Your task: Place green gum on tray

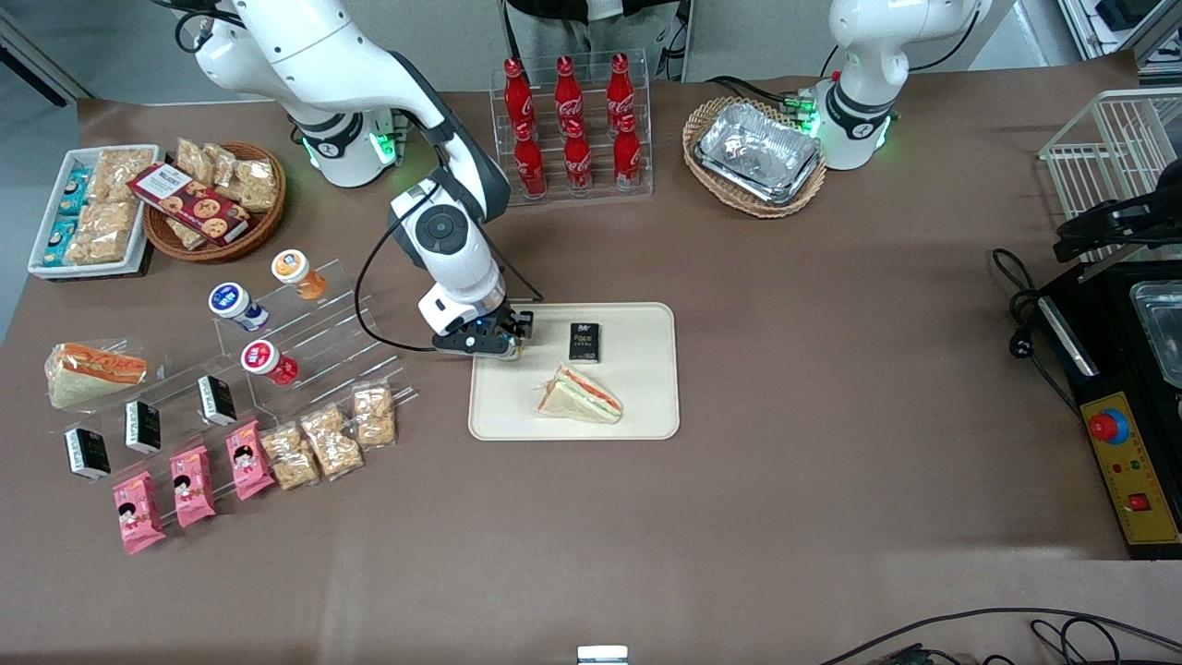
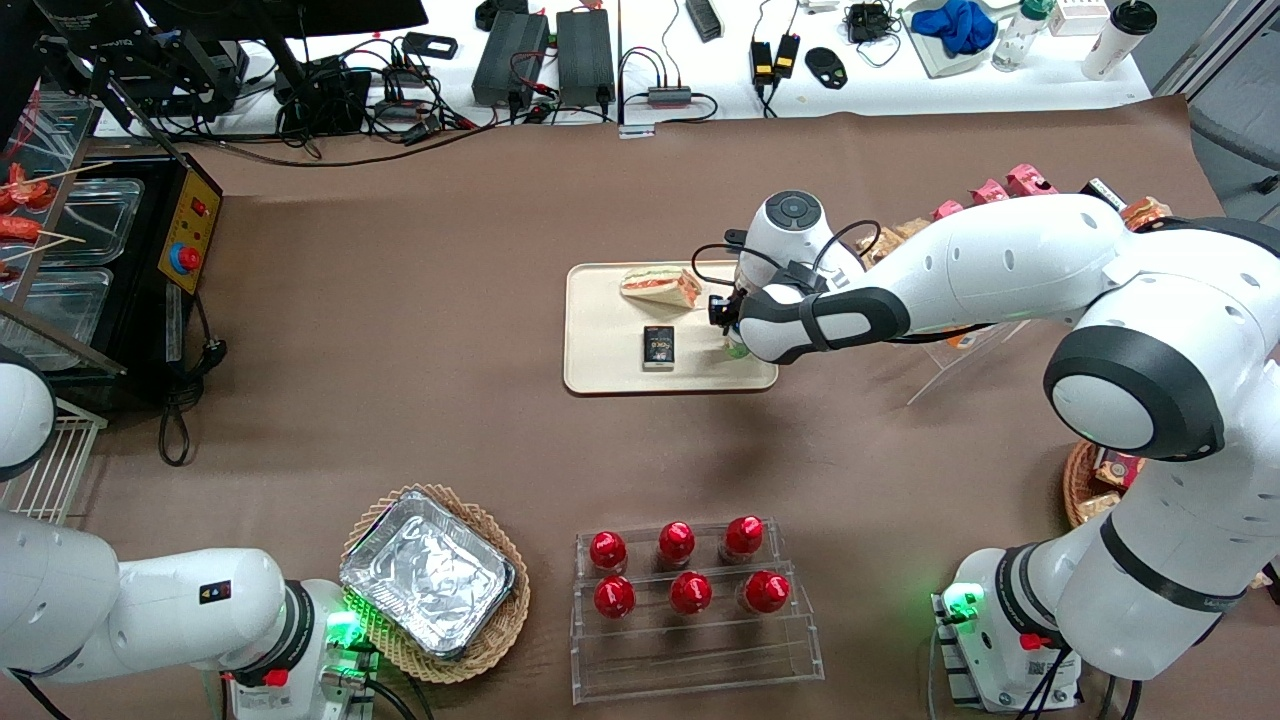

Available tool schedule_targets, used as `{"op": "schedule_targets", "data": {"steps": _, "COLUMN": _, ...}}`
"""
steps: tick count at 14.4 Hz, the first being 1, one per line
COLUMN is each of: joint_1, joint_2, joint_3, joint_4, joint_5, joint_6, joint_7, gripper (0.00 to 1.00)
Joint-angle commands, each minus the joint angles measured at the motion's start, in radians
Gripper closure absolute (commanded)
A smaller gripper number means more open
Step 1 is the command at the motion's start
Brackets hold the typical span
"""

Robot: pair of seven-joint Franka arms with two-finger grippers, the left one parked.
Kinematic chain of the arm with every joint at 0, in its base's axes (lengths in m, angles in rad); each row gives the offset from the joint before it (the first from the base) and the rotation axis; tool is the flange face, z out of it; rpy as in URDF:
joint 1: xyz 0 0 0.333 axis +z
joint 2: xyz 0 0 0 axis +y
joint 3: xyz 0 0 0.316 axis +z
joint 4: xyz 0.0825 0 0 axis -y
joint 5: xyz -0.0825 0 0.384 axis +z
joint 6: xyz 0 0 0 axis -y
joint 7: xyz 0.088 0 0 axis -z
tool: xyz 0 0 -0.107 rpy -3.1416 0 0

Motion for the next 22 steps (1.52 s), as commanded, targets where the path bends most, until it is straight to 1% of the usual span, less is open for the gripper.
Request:
{"op": "schedule_targets", "data": {"steps": 1, "joint_1": 0.014, "joint_2": 0.029, "joint_3": -0.008, "joint_4": 0.007, "joint_5": -0.016, "joint_6": 0.026, "joint_7": 0.037, "gripper": 0.39}}
{"op": "schedule_targets", "data": {"steps": 2, "joint_1": 0.014, "joint_2": 0.031, "joint_3": -0.009, "joint_4": 0.007, "joint_5": -0.016, "joint_6": 0.026, "joint_7": 0.037, "gripper": 0.04}}
{"op": "schedule_targets", "data": {"steps": 4, "joint_1": 0.014, "joint_2": 0.031, "joint_3": -0.009, "joint_4": 0.007, "joint_5": -0.016, "joint_6": 0.024, "joint_7": 0.037, "gripper": 0.01}}
{"op": "schedule_targets", "data": {"steps": 7, "joint_1": 0.011, "joint_2": 0.025, "joint_3": -0.011, "joint_4": 0.008, "joint_5": -0.016, "joint_6": 0.023, "joint_7": 0.034, "gripper": 0.01}}
{"op": "schedule_targets", "data": {"steps": 9, "joint_1": -0.007, "joint_2": -0.03, "joint_3": -0.016, "joint_4": 0.01, "joint_5": -0.018, "joint_6": -0.002, "joint_7": 0.018, "gripper": 0.01}}
{"op": "schedule_targets", "data": {"steps": 13, "joint_1": -0.056, "joint_2": -0.22, "joint_3": -0.016, "joint_4": 0.098, "joint_5": -0.016, "joint_6": -0.346, "joint_7": -0.026, "gripper": 0.01}}
{"op": "schedule_targets", "data": {"steps": 15, "joint_1": -0.089, "joint_2": -0.276, "joint_3": -0.017, "joint_4": 0.18, "joint_5": -0.016, "joint_6": -0.498, "joint_7": -0.049, "gripper": 0.01}}
{"op": "schedule_targets", "data": {"steps": 16, "joint_1": -0.119, "joint_2": -0.296, "joint_3": -0.017, "joint_4": 0.224, "joint_5": -0.016, "joint_6": -0.575, "joint_7": -0.087, "gripper": 0.01}}
{"op": "schedule_targets", "data": {"steps": 18, "joint_1": -0.193, "joint_2": -0.331, "joint_3": -0.019, "joint_4": 0.301, "joint_5": -0.016, "joint_6": -0.708, "joint_7": -0.2, "gripper": 0.01}}
{"op": "schedule_targets", "data": {"steps": 22, "joint_1": -0.413, "joint_2": -0.388, "joint_3": -0.017, "joint_4": 0.419, "joint_5": -0.013, "joint_6": -0.894, "joint_7": -0.515, "gripper": 0.01}}
